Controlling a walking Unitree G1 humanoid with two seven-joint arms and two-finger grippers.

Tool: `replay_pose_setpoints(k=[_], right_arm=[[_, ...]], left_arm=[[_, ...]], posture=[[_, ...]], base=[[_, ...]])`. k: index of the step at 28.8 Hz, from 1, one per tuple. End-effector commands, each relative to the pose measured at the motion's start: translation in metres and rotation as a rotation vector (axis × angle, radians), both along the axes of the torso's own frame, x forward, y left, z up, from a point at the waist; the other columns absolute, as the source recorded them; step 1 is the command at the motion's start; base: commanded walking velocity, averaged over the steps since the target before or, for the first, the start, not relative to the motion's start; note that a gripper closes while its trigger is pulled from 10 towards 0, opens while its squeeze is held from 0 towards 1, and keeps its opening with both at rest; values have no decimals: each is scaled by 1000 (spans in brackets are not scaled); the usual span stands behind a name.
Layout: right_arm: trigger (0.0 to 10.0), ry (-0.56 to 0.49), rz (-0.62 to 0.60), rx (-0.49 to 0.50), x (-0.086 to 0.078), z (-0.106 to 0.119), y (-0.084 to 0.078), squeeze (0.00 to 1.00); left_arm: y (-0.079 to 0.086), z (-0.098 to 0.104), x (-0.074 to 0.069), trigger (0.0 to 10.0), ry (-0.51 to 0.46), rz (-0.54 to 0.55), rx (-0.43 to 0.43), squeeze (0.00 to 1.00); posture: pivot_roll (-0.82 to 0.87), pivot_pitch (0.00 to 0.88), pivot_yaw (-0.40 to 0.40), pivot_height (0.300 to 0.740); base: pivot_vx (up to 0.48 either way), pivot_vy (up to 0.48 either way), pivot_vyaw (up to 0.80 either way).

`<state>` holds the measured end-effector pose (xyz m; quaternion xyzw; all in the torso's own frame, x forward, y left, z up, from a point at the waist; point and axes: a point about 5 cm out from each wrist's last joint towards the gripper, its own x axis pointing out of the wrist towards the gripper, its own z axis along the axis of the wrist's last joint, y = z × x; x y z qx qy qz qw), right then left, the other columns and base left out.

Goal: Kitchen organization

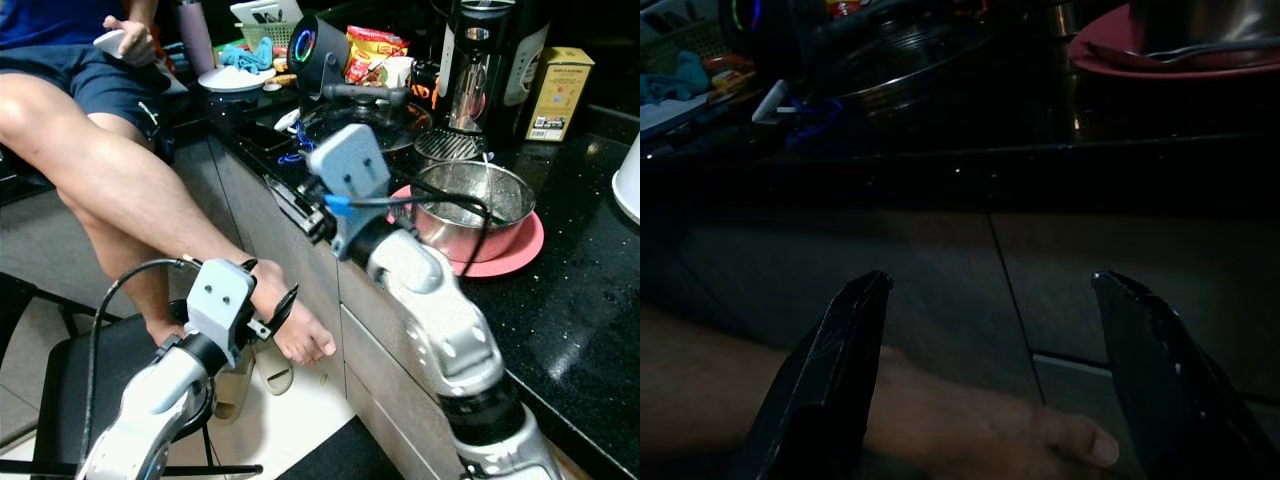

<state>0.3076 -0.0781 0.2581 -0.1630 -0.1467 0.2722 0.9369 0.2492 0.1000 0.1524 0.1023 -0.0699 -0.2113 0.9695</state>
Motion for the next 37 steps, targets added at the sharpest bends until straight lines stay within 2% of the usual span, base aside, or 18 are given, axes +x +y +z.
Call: replay_pose_setpoints(k=[1, 7, 10, 12, 16, 17, 18, 19, 20, 21, 22, 23, 24, 25, 26, 31, 37], right_arm=[[10000, -11, -87, -67, 10, -4, -1, 0], [10000, -26, -324, -157, 28, -8, -39, 0], [10000, -43, -372, -193, 30, -7, -49, 0], [10000, -67, -401, -220, 30, -6, -54, 47], [10000, -85, -405, -240, 29, -5, -54, 63], [10000, -129, -393, -289, 27, -6, -50, 647], [10000, -129, -393, -289, 27, -6, -50, 647], [10000, -148, -379, -307, 26, -7, -44, 953], [10000, -148, -379, -307, 26, -7, -44, 953], [10000, -162, -364, -318, 24, -8, -39, 1000], [10000, -185, -335, -337, 22, -9, -29, 980], [10000, -185, -335, -337, 22, -9, -29, 980], [10000, -189, -321, -345, 22, -9, -24, 765], [10000, -190, -308, -354, 22, -10, -20, 98], [10000, -192, -298, -363, 23, -11, -17, 0], [10000, -191, -284, -395, 29, -12, -8, 0], [10000, -169, -316, -481, 45, -16, 2, 0]], left_arm=[[2, -1, 0, 10000, 1, 14, 18, 0], [3, -1, 0, 10000, -3, 17, 18, 0], [2, -1, 0, 10000, -3, 16, 17, 0], [1, -1, -1, 10000, -3, 15, 16, 0], [1, -1, -1, 10000, -3, 15, 15, 0], [1, -1, -1, 10000, -4, 15, 14, 0], [1, -1, -1, 10000, -4, 15, 14, 0], [1, -1, -1, 10000, -4, 15, 14, 0], [1, -1, -1, 10000, -4, 15, 14, 0], [1, 0, -1, 10000, -4, 15, 14, 0], [0, 0, -1, 10000, -5, 16, 14, 0], [0, 0, -1, 10000, -5, 16, 14, 0], [1, 0, -1, 10000, -5, 17, 13, 0], [1, 0, -1, 10000, -6, 18, 13, 0], [1, 0, -1, 10000, -5, 18, 13, 0], [0, 0, -1, 10000, -5, 18, 11, 0], [-1, 0, -1, 10000, -6, 16, 9, 0]], posture=[[-33, 0, 40, 740], [-31, 0, 38, 740], [-38, 0, 38, 740], [-42, 0, 38, 740], [-43, 0, 38, 740], [-43, 0, 39, 740], [-43, 0, 39, 740], [-42, 0, 38, 740], [-42, 0, 38, 740], [-42, 0, 38, 740], [-39, 0, 35, 740], [-39, 0, 35, 740], [-39, 0, 35, 740], [-38, 0, 33, 740], [-38, 0, 33, 740], [-40, 0, 30, 740], [-34, 0, 25, 740]], base=[[0, 0, 0], [0, 0, 0], [0, 0, 0], [0, 0, 0], [0, 0, 0], [0, 0, 0], [0, 0, 0], [0, 0, 0], [0, 0, 0], [0, 0, 0], [0, 0, 0], [0, 0, 0], [0, 0, 0], [0, 0, 0], [0, 0, 0], [0, 0, 0], [0, 0, 0]])
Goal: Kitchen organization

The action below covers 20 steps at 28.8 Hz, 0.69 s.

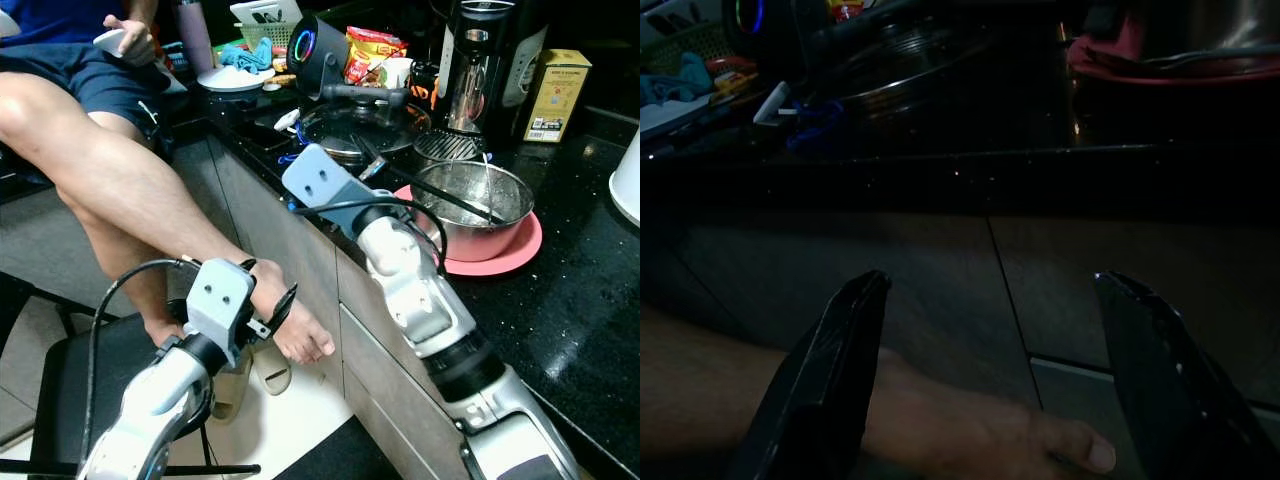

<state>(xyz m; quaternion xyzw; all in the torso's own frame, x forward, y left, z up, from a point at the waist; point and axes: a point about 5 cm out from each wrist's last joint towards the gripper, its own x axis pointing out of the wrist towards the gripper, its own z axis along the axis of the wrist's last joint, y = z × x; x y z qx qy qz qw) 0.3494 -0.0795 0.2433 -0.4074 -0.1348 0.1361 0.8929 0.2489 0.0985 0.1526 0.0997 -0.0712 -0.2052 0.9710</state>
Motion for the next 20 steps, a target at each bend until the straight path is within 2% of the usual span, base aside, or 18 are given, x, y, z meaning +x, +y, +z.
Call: replay_pose_setpoints(k=[1, 6, 9, 10, 12, 17, 20], right_arm=[[10000, 14, -23, -54, 7, -3, 3, 0], [10000, 52, -76, -107, 18, -8, -5, 0], [10000, 68, -130, -142, 24, -10, -18, 0], [10000, 68, -130, -142, 24, -10, -18, 0], [10000, 72, -169, -159, 28, -8, -30, 0], [10000, 54, -211, -164, 30, -1, -44, 0], [10000, 52, -216, -159, 29, 0, -46, 0]], left_arm=[[0, 0, -1, 10000, -3, 4, 16, 0], [-1, 0, -3, 10000, -3, 4, 15, 0], [-2, -1, -4, 10000, -3, 5, 13, 0], [-2, -1, -4, 10000, -3, 5, 13, 0], [-2, -1, -5, 10000, -1, 4, 11, 0], [-3, -2, -5, 10000, 3, 1, 7, 0], [-3, -1, -5, 10000, 2, 1, 7, 0]], posture=[[-33, 0, 23, 740], [-29, 0, 17, 740], [-31, 0, 14, 740], [-31, 0, 14, 740], [-35, 0, 13, 740], [-39, 0, 16, 740], [-40, 0, 19, 740]], base=[[0, 0, 0], [0, 0, 0], [0, 0, 0], [0, 0, 0], [0, 0, 0], [0, 0, 0], [0, 0, 0]])
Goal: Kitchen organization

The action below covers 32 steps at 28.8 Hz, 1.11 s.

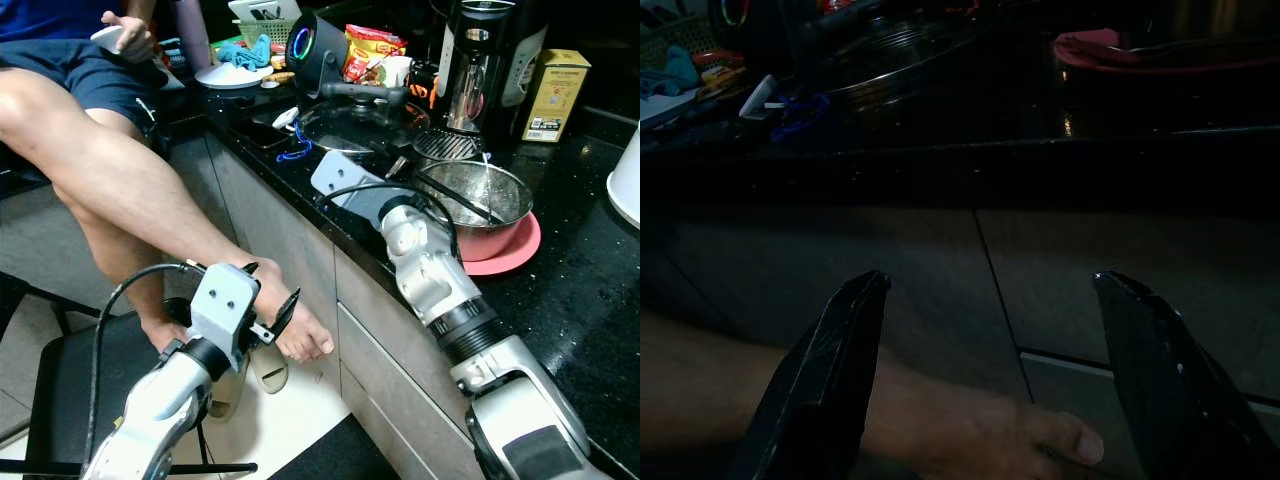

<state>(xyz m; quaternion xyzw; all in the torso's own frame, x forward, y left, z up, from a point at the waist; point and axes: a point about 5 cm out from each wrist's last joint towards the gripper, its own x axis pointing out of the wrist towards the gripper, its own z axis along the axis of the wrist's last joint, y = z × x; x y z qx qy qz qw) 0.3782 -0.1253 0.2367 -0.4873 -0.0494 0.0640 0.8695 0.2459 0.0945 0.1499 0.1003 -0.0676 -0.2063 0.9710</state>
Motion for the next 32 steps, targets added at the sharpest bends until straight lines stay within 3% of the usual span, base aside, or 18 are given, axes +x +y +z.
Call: replay_pose_setpoints(k=[1, 18, 31, 32], right_arm=[[10000, -15, -2, 7, 0, 7, -1, 0], [10000, -43, -69, 29, 9, 11, 3, 0], [9882, -35, -115, -35, 14, 14, 1, 0], [6235, -32, -120, -41, 14, 13, 1, 0]], left_arm=[[1, 2, -2, 10000, -5, 2, 4, 0], [1, 5, -3, 10000, -12, 4, 3, 0], [-2, 5, -7, 10000, -5, 6, -9, 0], [-2, 5, -7, 10000, -4, 7, -11, 0]], posture=[[-40, 0, 19, 740], [-33, 0, 18, 740], [-40, 0, 4, 740], [-41, 0, 3, 740]], base=[[0, 0, 0], [0, 0, 0], [0, 0, 0], [0, 0, 0]])
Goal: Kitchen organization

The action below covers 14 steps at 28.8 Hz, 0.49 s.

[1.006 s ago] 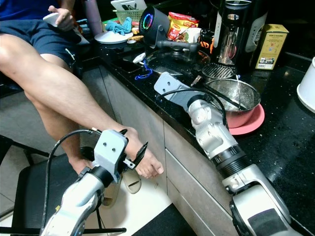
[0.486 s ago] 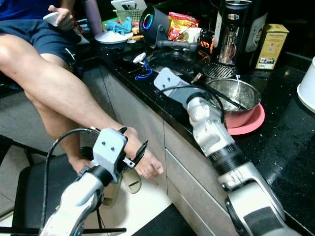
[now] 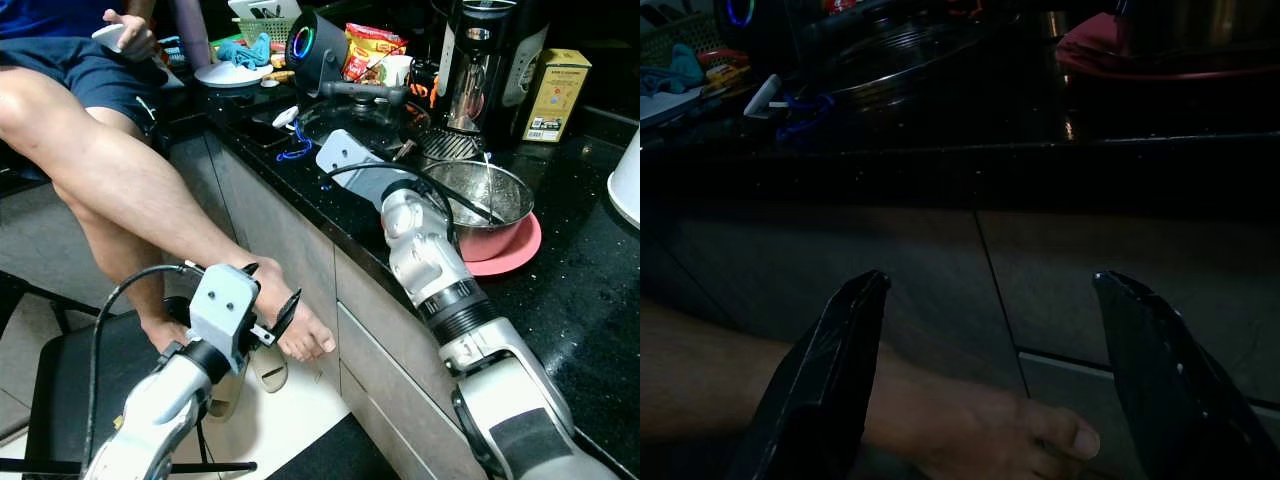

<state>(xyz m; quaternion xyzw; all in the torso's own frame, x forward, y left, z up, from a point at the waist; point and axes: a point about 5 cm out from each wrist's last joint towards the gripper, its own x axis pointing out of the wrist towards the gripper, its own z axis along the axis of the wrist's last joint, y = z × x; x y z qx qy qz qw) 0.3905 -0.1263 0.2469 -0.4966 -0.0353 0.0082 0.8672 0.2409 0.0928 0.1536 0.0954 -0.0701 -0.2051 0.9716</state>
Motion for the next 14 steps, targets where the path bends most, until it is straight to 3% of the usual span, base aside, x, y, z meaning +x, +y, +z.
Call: replay_pose_setpoints(k=[1, 2, 3, 4, 14], right_arm=[[6235, 1, -9, -26, 2, 3, 2, 0], [2980, 2, -14, -32, 2, 4, 1, 0], [2039, 2, -18, -36, 3, 5, 1, 0], [0, 3, -20, -39, 3, 5, 1, 0], [0, 0, -22, -51, 4, 10, 1, 0]], left_arm=[[-1, 2, -2, 10000, -1, 5, 0, 0], [-1, 1, -2, 10000, 0, 5, -2, 0], [-2, 1, -2, 10000, 0, 5, -4, 0], [-2, 2, -3, 10000, 1, 5, -5, 0], [-4, 2, -3, 10000, 3, 11, -16, 0]], posture=[[-41, 0, 3, 740], [-43, 0, -1, 740], [-43, 0, -1, 740], [-45, 0, -3, 740], [-47, 0, -14, 740]], base=[[0, 0, 0], [0, 0, 0], [0, 0, 0], [0, 0, 0], [0, 0, 0]])
